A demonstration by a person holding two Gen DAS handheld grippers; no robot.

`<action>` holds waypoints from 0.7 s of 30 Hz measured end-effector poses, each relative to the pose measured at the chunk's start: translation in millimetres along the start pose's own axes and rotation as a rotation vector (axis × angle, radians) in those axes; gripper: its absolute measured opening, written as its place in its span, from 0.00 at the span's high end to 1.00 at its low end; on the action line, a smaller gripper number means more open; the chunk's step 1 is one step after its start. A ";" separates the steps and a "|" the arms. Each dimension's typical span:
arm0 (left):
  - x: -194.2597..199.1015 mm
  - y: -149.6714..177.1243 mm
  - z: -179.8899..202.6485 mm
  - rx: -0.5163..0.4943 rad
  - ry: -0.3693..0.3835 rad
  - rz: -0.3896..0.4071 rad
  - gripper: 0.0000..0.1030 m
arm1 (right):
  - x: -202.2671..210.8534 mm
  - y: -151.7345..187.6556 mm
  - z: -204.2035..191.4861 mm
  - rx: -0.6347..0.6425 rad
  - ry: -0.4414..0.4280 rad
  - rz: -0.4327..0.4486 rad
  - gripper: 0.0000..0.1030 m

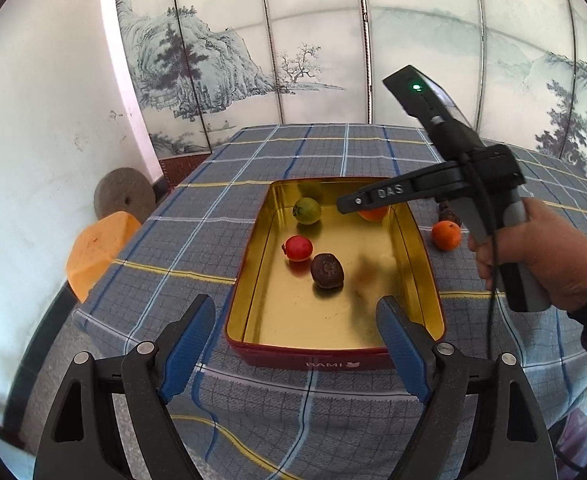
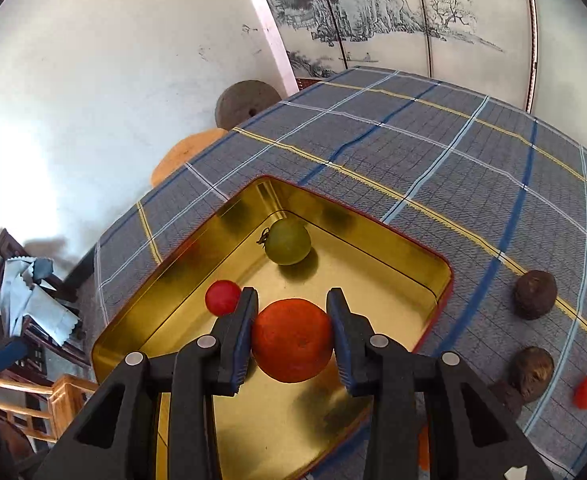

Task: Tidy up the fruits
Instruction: 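Carry the orange into the tin and open the right tool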

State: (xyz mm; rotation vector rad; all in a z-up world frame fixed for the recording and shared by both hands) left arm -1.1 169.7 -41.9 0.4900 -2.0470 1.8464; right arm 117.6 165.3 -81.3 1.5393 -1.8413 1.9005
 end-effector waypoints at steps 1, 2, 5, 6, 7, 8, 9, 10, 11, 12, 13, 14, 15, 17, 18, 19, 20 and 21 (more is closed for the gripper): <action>-1.1 0.5 -0.3 0.001 0.002 -0.003 0.19 | -3.4 -0.9 0.1 -0.004 0.002 -0.002 0.67; -2.1 0.8 -0.7 0.000 0.001 -0.005 0.19 | -6.5 -2.0 0.0 -0.005 0.006 -0.005 0.67; -4.3 2.2 -1.9 -0.001 -0.003 -0.007 0.19 | -16.6 -5.2 -2.0 -0.003 0.010 -0.014 0.67; -4.8 2.5 -2.4 -0.001 -0.003 -0.008 0.19 | -18.9 -5.7 -2.9 0.001 0.013 -0.016 0.66; -6.0 3.3 -3.0 0.001 -0.005 -0.011 0.19 | -20.6 -6.4 -4.0 0.002 0.015 -0.014 0.65; -6.7 4.4 -3.4 0.001 -0.007 -0.014 0.19 | -21.4 -7.2 -4.7 -0.001 0.012 -0.010 0.65; -7.7 5.5 -3.9 0.002 -0.008 -0.019 0.19 | -21.7 -9.1 -5.8 -0.008 0.003 -0.002 0.65; -8.6 6.7 -4.1 0.004 -0.008 -0.023 0.19 | -22.2 -11.3 -6.9 -0.011 -0.004 0.005 0.65; -9.5 7.2 -4.6 0.007 -0.010 -0.026 0.19 | -21.7 -13.2 -8.4 -0.012 -0.009 0.013 0.65; -10.2 8.0 -4.9 0.010 -0.010 -0.030 0.19 | -20.7 -15.2 -10.1 -0.008 -0.011 0.020 0.65; -11.3 8.8 -5.1 0.013 -0.009 -0.036 0.19 | -19.0 -17.0 -11.6 -0.006 -0.013 0.029 0.65; -12.6 8.7 -5.8 0.014 -0.009 -0.039 0.19 | -16.6 -18.5 -12.6 -0.007 -0.018 0.038 0.61; -13.7 9.4 -6.4 0.014 -0.010 -0.042 0.19 | -10.1 -20.4 -14.1 -0.014 -0.034 0.058 0.59; -15.2 8.7 -6.5 0.010 -0.010 -0.046 0.19 | 2.9 -22.5 -15.3 -0.023 -0.052 0.094 0.44; -15.2 8.4 -5.9 0.007 -0.008 -0.047 0.19 | 13.3 -22.1 -15.3 -0.022 -0.059 0.116 0.40; -14.3 8.0 -4.8 0.005 0.001 -0.044 0.19 | 27.2 -19.8 -14.6 -0.011 -0.057 0.144 0.33; -12.9 7.5 -3.3 0.001 0.012 -0.039 0.19 | 41.0 -16.6 -13.3 0.004 -0.044 0.171 0.30; -10.7 6.5 -1.1 -0.006 0.026 -0.031 0.19 | 58.1 -12.1 -10.6 0.022 -0.025 0.201 0.28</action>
Point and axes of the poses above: each gripper's, at about its wrist camera, not at the fingertips, and x roughly against the way its jaws point, z to its right, y to its underside, the point moved 6 cm from there along -x, roughly the way its jaws point, and after that the axes turned 14 degrees about z, right-handed, at the moved point
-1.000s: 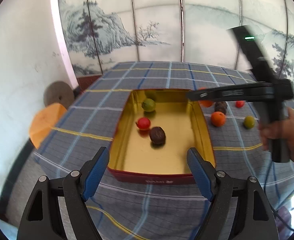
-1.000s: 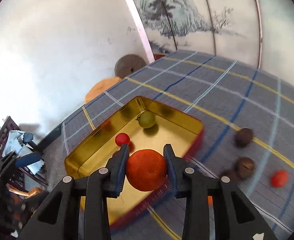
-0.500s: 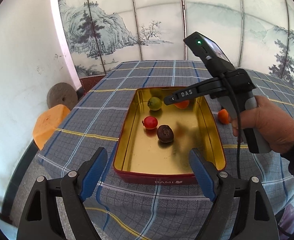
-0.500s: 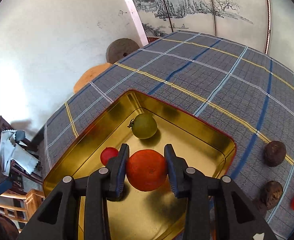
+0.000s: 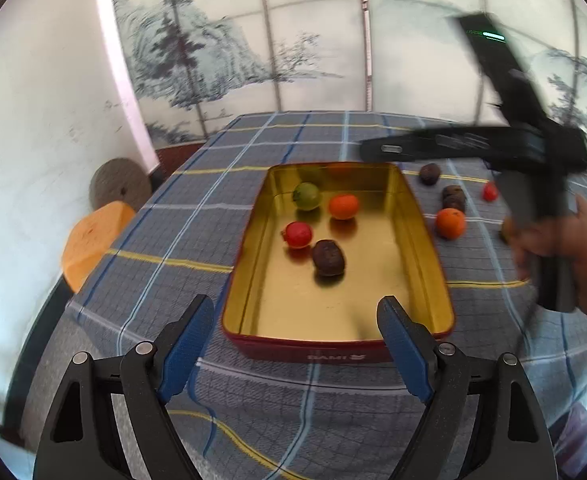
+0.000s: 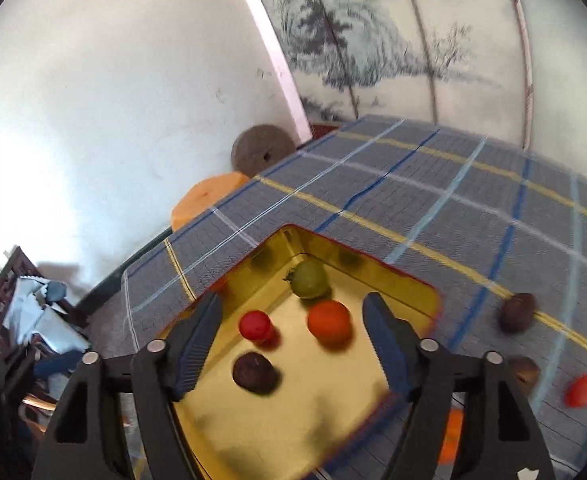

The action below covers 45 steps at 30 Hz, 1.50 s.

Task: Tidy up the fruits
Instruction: 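Carry the orange into the tin and open the right tool, then grasp another orange with the left tool and carry it over the tin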

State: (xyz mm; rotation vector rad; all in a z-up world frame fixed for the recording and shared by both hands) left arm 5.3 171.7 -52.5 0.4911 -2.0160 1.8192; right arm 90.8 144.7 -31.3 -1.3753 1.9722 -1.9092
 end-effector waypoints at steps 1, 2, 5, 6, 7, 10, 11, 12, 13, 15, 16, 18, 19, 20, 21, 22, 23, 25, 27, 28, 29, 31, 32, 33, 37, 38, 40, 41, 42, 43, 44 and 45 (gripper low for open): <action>2.1 -1.5 4.3 -0.012 0.022 0.009 0.19 | 21.8 2.1 5.4 0.024 0.027 0.034 0.22; 3.7 -2.4 7.8 -0.021 0.037 0.013 0.19 | 46.6 5.9 14.4 0.049 0.075 0.071 0.17; 7.6 -8.4 23.2 -0.044 0.114 0.025 0.19 | 110.6 20.8 47.6 0.080 0.194 0.154 0.00; 7.7 -11.5 30.5 -0.051 0.148 0.025 0.19 | 130.6 29.0 62.2 0.082 0.234 0.153 0.00; 6.9 -14.5 36.0 -0.056 0.171 0.023 0.19 | 148.7 39.7 80.1 0.082 0.296 0.128 0.00; -2.8 -27.2 60.7 -0.056 0.277 -0.009 0.19 | 191.1 69.0 129.6 0.089 0.450 0.041 0.00; -5.8 -30.1 67.2 -0.051 0.305 -0.024 0.19 | 201.5 77.6 144.6 0.092 0.498 0.020 0.00; -10.8 -35.2 75.5 -0.046 0.339 -0.039 0.19 | 211.2 86.6 158.1 0.092 0.547 -0.003 0.00; -18.0 -41.8 86.1 -0.052 0.365 -0.049 0.19 | 220.1 95.1 171.6 0.088 0.590 -0.024 0.00; -27.3 -52.0 105.4 -0.090 0.388 -0.057 0.20 | 233.9 105.6 192.2 0.075 0.650 -0.038 0.00; -32.3 -56.5 117.4 -0.119 0.418 -0.060 0.20 | 238.7 109.9 200.5 0.067 0.681 -0.037 0.00; -42.0 -62.4 137.9 -0.174 0.458 -0.058 0.21 | 241.0 119.4 219.7 0.033 0.741 -0.065 0.00; -51.9 -65.1 152.3 -0.234 0.473 -0.059 0.21 | 242.5 123.7 227.9 0.018 0.760 -0.080 0.00; -58.6 -65.9 160.3 -0.270 0.488 -0.065 0.23 | 245.6 129.3 235.8 0.002 0.769 -0.092 0.00; -70.5 -66.2 170.3 -0.310 0.513 -0.085 0.29 | 244.4 133.3 239.9 -0.016 0.767 -0.103 0.00; -80.0 -65.0 175.1 -0.323 0.526 -0.107 0.34 | 243.3 138.2 243.7 -0.033 0.762 -0.117 0.00; -91.6 -63.5 178.6 -0.333 0.532 -0.137 0.45 | 242.1 143.4 247.0 -0.046 0.759 -0.139 0.00; -118.2 -61.6 183.6 -0.360 0.526 -0.212 0.50 | 242.2 147.3 251.5 -0.087 0.726 -0.154 0.00; -132.3 -58.2 186.5 -0.380 0.517 -0.242 0.50 | 245.3 147.5 253.2 -0.105 0.689 -0.142 0.00; -139.7 -58.2 187.8 -0.396 0.517 -0.253 0.50 | 245.8 148.2 252.9 -0.115 0.663 -0.138 0.00; -142.8 -56.2 189.3 -0.404 0.518 -0.259 0.50 | 245.4 149.0 252.4 -0.124 0.636 -0.138 0.00; -153.0 -53.5 191.4 -0.427 0.505 -0.280 0.50 | 245.2 150.0 251.5 -0.121 0.626 -0.140 0.00; -158.7 -51.0 191.6 -0.440 0.492 -0.293 0.50 | 245.0 150.3 249.7 -0.118 0.619 -0.140 0.00; -162.4 -48.6 191.4 -0.448 0.484 -0.303 0.50 | 244.3 149.8 247.1 -0.118 0.608 -0.138 0.00; -176.6 -34.2 194.6 -0.466 0.482 -0.367 0.50 | 245.9 150.0 244.3 -0.134 0.585 -0.122 0.00; -180.3 -30.0 196.8 -0.475 0.477 -0.378 0.50 | 246.6 150.0 244.1 -0.138 0.581 -0.118 0.00; -180.7 -26.9 198.0 -0.459 0.495 -0.362 0.55 | 247.3 150.1 245.2 -0.141 0.580 -0.117 0.00; -182.0 -25.1 197.6 -0.449 0.488 -0.369 0.60 | 247.8 150.2 245.7 -0.139 0.581 -0.117 0.00; -182.4 -24.8 196.0 -0.430 0.482 -0.368 0.61 | 247.3 150.0 246.3 -0.137 0.585 -0.120 0.00; -182.6 -24.6 194.3 -0.396 0.470 -0.368 0.61 | 247.7 150.2 246.4 -0.134 0.591 -0.123 0.00; -180.5 -24.5 192.0 -0.361 0.457 -0.363 0.62 | 245.9 149.4 247.8 -0.131 0.598 -0.128 0.00; -176.7 -25.3 188.7 -0.324 0.439 -0.354 0.62 | 243.1 148.8 248.8 -0.127 0.603 -0.133 0.00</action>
Point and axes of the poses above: each gripper's, at about its wrist camera, not at the fingertips, and x roughly against the way its jaws point, z to its right, y to its underside, the point moved 6 cm from there along -x, roughly the way its jaws point, and after that the axes turned 14 degrees about z, right-handed, at the moved point
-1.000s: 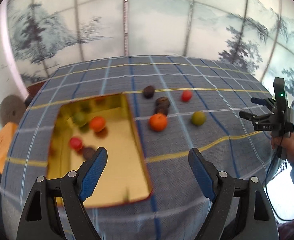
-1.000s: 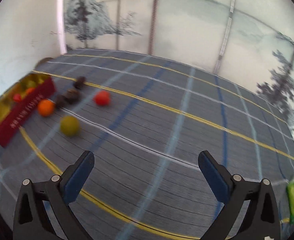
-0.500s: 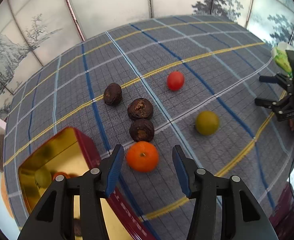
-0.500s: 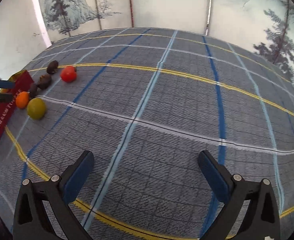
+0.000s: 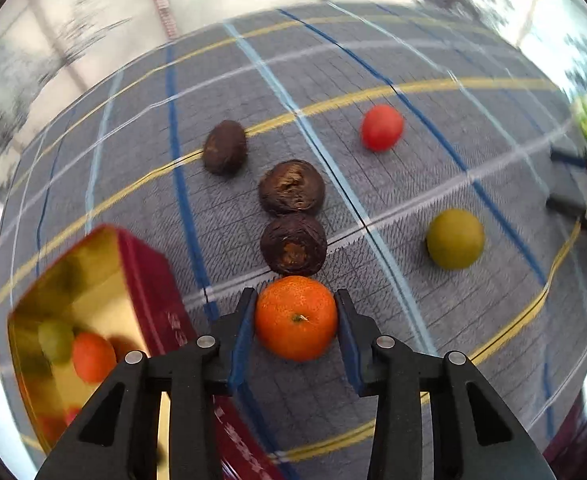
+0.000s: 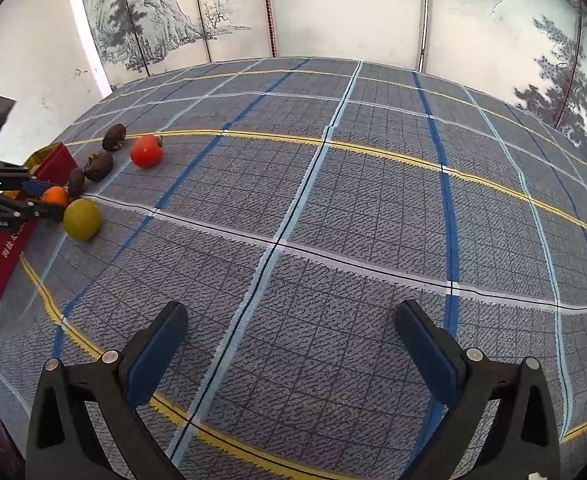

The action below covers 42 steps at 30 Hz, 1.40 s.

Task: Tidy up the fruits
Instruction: 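Grasp another orange with the left tool and carry it over the tin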

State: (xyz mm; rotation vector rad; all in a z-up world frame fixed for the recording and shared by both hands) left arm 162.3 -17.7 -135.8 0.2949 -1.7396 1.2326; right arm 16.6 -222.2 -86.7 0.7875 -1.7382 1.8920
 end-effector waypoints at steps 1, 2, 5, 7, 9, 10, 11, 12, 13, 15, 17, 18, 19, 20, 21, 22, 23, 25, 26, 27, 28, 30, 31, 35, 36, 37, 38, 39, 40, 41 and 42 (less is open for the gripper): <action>8.5 2.5 -0.8 0.051 -0.027 0.023 0.62 | -1.5 -0.1 -1.2 0.011 0.010 -0.005 0.00; 15.4 3.2 -0.8 0.081 -0.038 0.037 0.62 | -2.2 0.4 -2.1 0.025 0.020 -0.011 0.00; 47.1 11.5 6.4 0.216 -0.035 0.098 0.61 | -4.0 1.7 -8.2 0.068 0.026 -0.027 0.00; 66.2 15.6 9.7 0.279 -0.046 0.130 0.61 | -3.9 1.7 -7.7 0.067 0.023 -0.029 0.00; 86.8 26.2 12.0 0.319 -0.061 0.162 0.61 | -3.8 1.4 -7.6 0.065 0.029 -0.029 0.00; 93.6 25.4 14.4 0.325 -0.069 0.171 0.61 | -3.5 1.6 -7.1 0.060 0.035 -0.029 0.00; 101.0 27.8 14.1 0.332 -0.082 0.182 0.61 | -2.8 1.8 -6.7 0.055 0.041 -0.031 0.00; 108.4 31.6 13.3 0.341 -0.094 0.193 0.61 | -3.0 1.8 -6.0 0.051 0.044 -0.033 0.00; 119.1 36.7 11.4 0.354 -0.104 0.208 0.61 | -2.6 1.5 -5.7 0.047 0.045 -0.035 0.00; 130.4 41.7 9.4 0.364 -0.112 0.223 0.61 | 6.2 -5.1 -11.6 0.002 -0.020 0.010 0.06; 141.1 47.5 6.1 0.359 -0.136 0.232 0.61 | 23.8 -23.9 -30.9 -0.039 -0.115 0.090 0.17; 145.9 49.4 4.7 0.354 -0.147 0.237 0.61 | 29.7 -33.8 -46.0 -0.025 -0.146 0.114 0.17; 150.8 50.4 3.3 0.348 -0.156 0.245 0.61 | 33.6 -45.1 -70.6 0.001 -0.210 0.126 0.19; 154.9 51.0 2.5 0.344 -0.163 0.254 0.61 | 33.7 -52.4 -89.7 0.007 -0.262 0.125 0.24; 159.0 51.3 1.2 0.341 -0.170 0.264 0.61 | 31.6 -58.5 -107.6 0.005 -0.309 0.118 0.29; 164.2 51.2 -0.2 0.339 -0.174 0.275 0.61 | 26.7 -63.9 -127.5 -0.002 -0.356 0.104 0.38; 166.4 51.8 -1.1 0.339 -0.173 0.281 0.61 | 19.2 -68.2 -146.2 -0.008 -0.393 0.084 0.50; 174.8 52.0 -3.9 0.344 -0.167 0.304 0.61 | -0.3 -74.6 -178.8 -0.017 -0.432 0.047 0.58; 176.1 51.4 -4.9 0.343 -0.166 0.309 0.61 | -11.8 -75.2 -193.3 -0.010 -0.427 0.031 0.58; 178.0 51.7 -6.8 0.339 -0.167 0.315 0.61 | -24.4 -75.2 -203.6 -0.005 -0.412 0.003 0.58; 180.5 52.1 -9.0 0.334 -0.169 0.322 0.61 | -37.3 -74.2 -212.8 -0.014 -0.396 -0.025 0.57; 183.9 53.8 -14.2 0.331 -0.170 0.331 0.61 | -57.1 -73.0 -224.8 -0.046 -0.385 -0.064 0.57; 184.4 54.7 -17.3 0.330 -0.168 0.331 0.61 | -65.3 -73.1 -228.1 -0.060 -0.368 -0.072 0.57; 184.9 60.2 -31.0 0.351 -0.156 0.337 0.61 | -81.9 -74.4 -230.2 -0.119 -0.336 -0.086 0.56; 184.7 61.8 -34.1 0.355 -0.155 0.338 0.61 | -85.2 -74.9 -230.1 -0.130 -0.323 -0.087 0.56; 184.2 63.5 -37.9 0.361 -0.156 0.341 0.61 | -87.6 -75.7 -229.3 -0.136 -0.318 -0.086 0.57; 183.9 64.6 -40.2 0.364 -0.154 0.341 0.61 | -90.0 -76.9 -230.9 -0.139 -0.311 -0.086 0.57; 182.9 65.7 -43.2 0.367 -0.153 0.341 0.61 | -93.1 -78.0 -231.7 -0.139 -0.302 -0.088 0.57; 182.4 67.0 -44.3 0.370 -0.152 0.341 0.61 | -98.1 -78.1 -231.8 -0.140 -0.291 -0.096 0.57; 182.3 68.1 -45.5 0.375 -0.152 0.341 0.61 | -101.9 -77.0 -232.1 -0.142 -0.283 -0.104 0.63; 182.6 69.5 -47.6 0.382 -0.151 0.343 0.61 | -103.2 -77.1 -232.4 -0.138 -0.272 -0.096 0.68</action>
Point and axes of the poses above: each gripper's, at about its wrist camera, not at the fingertips, and x roughly against the way its jaws point, z to its right, y to its underside, the point moved 6 cm from there along -x, roughly the way its jaws point, and after that the axes turned 14 degrees about z, right-handed, at the moved point
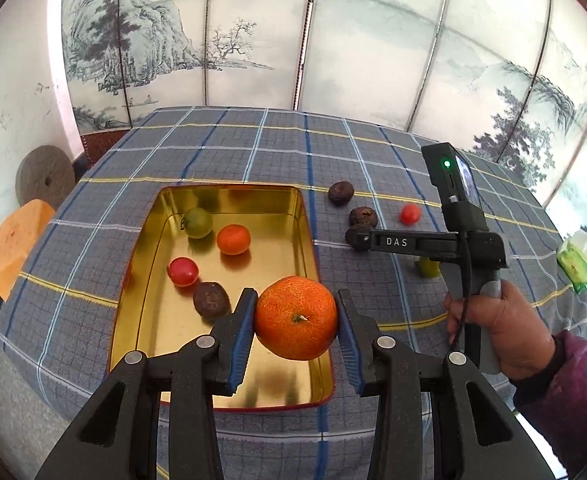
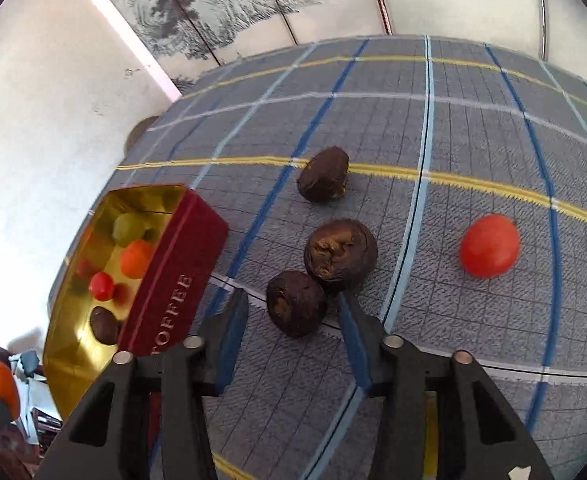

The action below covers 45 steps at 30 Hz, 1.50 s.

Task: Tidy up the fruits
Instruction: 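Grasp another orange with the left tool and carry it over the tin, then grasp a brown date with the right tool while the left tool lowers the orange into the tin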

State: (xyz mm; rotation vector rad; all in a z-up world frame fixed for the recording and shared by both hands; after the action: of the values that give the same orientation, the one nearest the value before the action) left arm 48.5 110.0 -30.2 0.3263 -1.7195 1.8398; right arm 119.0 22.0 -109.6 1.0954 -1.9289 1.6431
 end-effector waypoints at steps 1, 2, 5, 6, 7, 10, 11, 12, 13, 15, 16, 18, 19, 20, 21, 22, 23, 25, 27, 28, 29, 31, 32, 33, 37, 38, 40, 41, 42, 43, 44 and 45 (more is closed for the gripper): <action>0.3 0.3 -2.1 0.004 -0.002 0.002 0.61 | -2.0 0.8 -1.5 0.015 0.002 -0.003 0.71; 0.2 0.6 -4.7 0.006 -0.006 0.004 0.61 | -1.8 1.7 -3.8 0.025 -0.008 -0.001 0.71; 1.1 1.7 -14.0 0.020 -0.024 0.008 0.61 | 7.0 5.6 -7.5 0.072 -0.035 -0.001 0.72; 1.9 2.0 -18.1 0.025 -0.029 0.013 0.61 | 16.0 6.5 -10.4 0.088 -0.048 0.019 0.72; 2.2 2.0 -21.7 0.027 -0.036 0.017 0.61 | 23.5 6.3 -10.9 0.098 -0.057 0.030 0.72; 3.2 4.9 -34.0 0.031 -0.055 0.022 0.61 | 53.2 9.8 -15.6 0.124 -0.090 0.060 0.72; 3.1 5.9 -37.5 0.033 -0.057 0.024 0.61 | 64.3 11.5 -17.0 0.127 -0.107 0.070 0.72; 2.9 7.7 -40.4 0.035 -0.061 0.025 0.61 | 75.6 13.9 -17.9 0.132 -0.117 0.082 0.72; 2.2 10.0 -43.4 0.037 -0.065 0.022 0.61 | 87.9 16.9 -17.9 0.143 -0.119 0.095 0.72; 0.3 12.9 -47.7 0.048 -0.065 0.014 0.61 | 105.8 19.9 -18.1 0.150 -0.129 0.110 0.72; -0.9 14.7 -48.4 0.054 -0.064 0.010 0.61 | 115.0 21.3 -17.2 0.150 -0.130 0.119 0.72; -4.1 17.1 -47.2 0.055 -0.061 0.003 0.61 | 127.0 22.1 -15.0 0.152 -0.127 0.131 0.72; -5.9 18.0 -45.6 0.049 -0.064 0.001 0.61 | 131.8 20.5 -12.9 0.148 -0.128 0.139 0.72; -7.5 18.2 -45.6 0.045 -0.068 0.000 0.61 | 135.9 19.8 -11.1 0.145 -0.128 0.146 0.72; -9.4 18.7 -45.0 0.043 -0.072 -0.003 0.61 | 140.7 18.7 -10.3 0.143 -0.129 0.155 0.72; -10.8 20.0 -44.8 0.048 -0.071 -0.007 0.61 | 143.5 18.1 -9.6 0.144 -0.130 0.160 0.72; -11.6 21.1 -44.8 0.053 -0.067 -0.011 0.61 | 146.6 17.2 -9.9 0.146 -0.130 0.167 0.72; -13.6 23.6 -41.8 0.056 -0.056 -0.018 0.61 | 152.5 17.5 -11.2 0.155 -0.133 0.175 0.72; -16.8 24.7 -40.0 0.052 -0.055 -0.027 0.61 | 156.2 17.8 -13.2 0.165 -0.135 0.178 0.72; -18.1 24.8 -39.0 0.053 -0.053 -0.029 0.61 | 157.5 18.1 -14.8 0.172 -0.135 0.180 0.72; -19.6 24.8 -37.8 0.055 -0.049 -0.031 0.61 | 158.1 18.5 -16.3 0.176 -0.137 0.181 0.72; -22.6 24.5 -34.7 0.053 -0.043 -0.035 0.61 | 160.3 19.4 -18.9 0.180 -0.144 0.183 0.72; -24.0 24.0 -33.0 0.048 -0.042 -0.035 0.61 | 160.9 19.6 -19.9 0.181 -0.146 0.184 0.72; -25.3 23.7 -31.2 0.042 -0.040 -0.033 0.61 | 161.1 19.8 -20.9 0.181 -0.149 0.184 0.72; -32.8 22.1 -23.6 0.013 -0.041 -0.030 0.61 | 163.3 20.5 -25.5 0.192 -0.154 0.187 0.72; -34.6 22.0 -22.8 0.009 -0.039 -0.030 0.61 | 164.3 20.6 -26.8 0.195 -0.153 0.189 0.72; -40.3 21.0 -20.5 -0.002 -0.042 -0.033 0.61 | 165.1 20.5 -28.8 0.205 -0.148 0.191 0.72; -42.1 20.8 -20.4 -0.005 -0.042 -0.032 0.61 | 165.2 20.5 -29.6 0.207 -0.148 0.191 0.72; -44.3 20.2 -20.3 -0.007 -0.041 -0.032 0.61 | 165.7 20.7 -29.6 0.208 -0.147 0.191 0.72; -47.3 19.0 -19.7 -0.010 -0.041 -0.033 0.61 | 166.2 20.7 -29.9 0.210 -0.147 0.192 0.72; -50.0 17.9 -19.4 -0.013 -0.042 -0.033 0.61 | 166.7 20.5 -30.0 0.211 -0.146 0.193 0.72; -52.6 16.8 -19.4 -0.017 -0.044 -0.033 0.61 | 166.7 20.6 -30.4 0.212 -0.146 0.192 0.72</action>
State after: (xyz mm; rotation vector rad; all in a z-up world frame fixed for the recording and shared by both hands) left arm 84.8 115.8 -75.7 0.3887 -1.7475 1.8057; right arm -6.6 -1.2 3.7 1.1684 -2.0422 1.9590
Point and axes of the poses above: each gripper's, at about its wrist camera, not at the fingertips, and x roughly against the way its jaws point, z to its right, y to its underside, the point moved 6 cm from there along -x, roughly the way its jaws point, and after that the axes turned 14 degrees about z, right-handed, at the moved point
